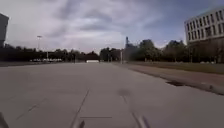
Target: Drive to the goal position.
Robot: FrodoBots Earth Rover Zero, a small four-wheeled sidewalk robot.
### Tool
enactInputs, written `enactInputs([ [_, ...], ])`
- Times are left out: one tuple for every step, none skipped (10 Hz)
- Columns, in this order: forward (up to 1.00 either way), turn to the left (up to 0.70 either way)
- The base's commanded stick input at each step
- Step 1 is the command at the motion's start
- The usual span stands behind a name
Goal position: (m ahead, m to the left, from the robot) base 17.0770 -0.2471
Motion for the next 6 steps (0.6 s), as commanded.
enactInputs([
  [1.00,0.00],
  [1.00,0.00],
  [1.00,0.00],
  [1.00,0.00],
  [1.00,0.00],
  [1.00,0.00],
])
